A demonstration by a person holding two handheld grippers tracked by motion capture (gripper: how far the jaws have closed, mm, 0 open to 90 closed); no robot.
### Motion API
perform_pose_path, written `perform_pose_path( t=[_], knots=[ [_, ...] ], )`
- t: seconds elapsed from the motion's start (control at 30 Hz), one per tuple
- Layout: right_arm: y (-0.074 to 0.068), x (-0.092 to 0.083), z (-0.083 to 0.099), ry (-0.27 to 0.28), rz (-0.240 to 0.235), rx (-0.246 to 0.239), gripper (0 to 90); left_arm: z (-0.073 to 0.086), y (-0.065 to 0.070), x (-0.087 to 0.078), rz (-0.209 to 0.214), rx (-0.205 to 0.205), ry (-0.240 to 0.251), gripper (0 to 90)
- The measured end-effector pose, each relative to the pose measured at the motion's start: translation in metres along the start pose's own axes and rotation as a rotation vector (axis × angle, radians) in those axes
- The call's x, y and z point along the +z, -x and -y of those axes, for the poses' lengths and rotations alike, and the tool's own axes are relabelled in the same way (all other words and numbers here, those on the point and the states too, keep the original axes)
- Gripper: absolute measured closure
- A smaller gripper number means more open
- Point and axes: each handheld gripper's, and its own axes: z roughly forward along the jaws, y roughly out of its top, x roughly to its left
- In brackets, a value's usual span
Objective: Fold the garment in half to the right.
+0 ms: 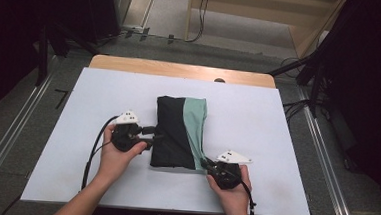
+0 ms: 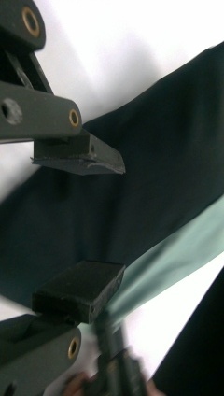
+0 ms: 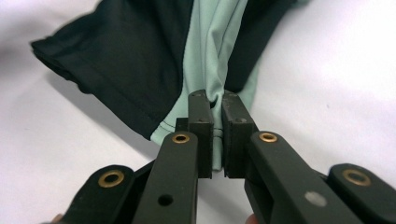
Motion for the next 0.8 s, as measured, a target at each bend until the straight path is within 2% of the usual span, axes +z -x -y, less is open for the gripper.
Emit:
perform_pose_path(
  t=[0.17, 0.27, 0.4, 0.47, 0.53, 0.63, 0.8],
  knots=[
    [0.001, 0.003, 0.001, -0.016, 0.017, 0.005, 83.0, 0.027, 0.013, 0.002, 0.006, -0.001, -0.057, 50.1],
    [0.001, 0.004, 0.001, -0.02, 0.018, 0.006, 83.0, 0.036, 0.021, 0.006, -0.033, 0.018, -0.104, 51.6],
    [0.003, 0.004, 0.001, -0.019, 0.016, 0.011, 82.9, 0.043, 0.027, 0.011, -0.079, 0.058, -0.15, 66.3],
    [0.003, 0.004, 0.001, -0.017, 0.022, 0.017, 82.9, 0.045, 0.03, 0.011, -0.106, 0.083, -0.151, 75.0],
    [0.005, 0.004, 0.001, -0.017, 0.025, 0.02, 82.8, 0.045, 0.031, 0.01, -0.108, 0.097, -0.154, 81.0],
    [0.007, 0.004, 0.001, -0.014, 0.024, 0.031, 81.4, 0.048, 0.03, 0.009, -0.104, 0.11, -0.139, 82.4],
    [0.009, -0.002, -0.001, 0.027, 0.007, 0.029, 61.6, 0.05, 0.033, 0.01, -0.123, 0.137, -0.127, 82.5]
  ],
)
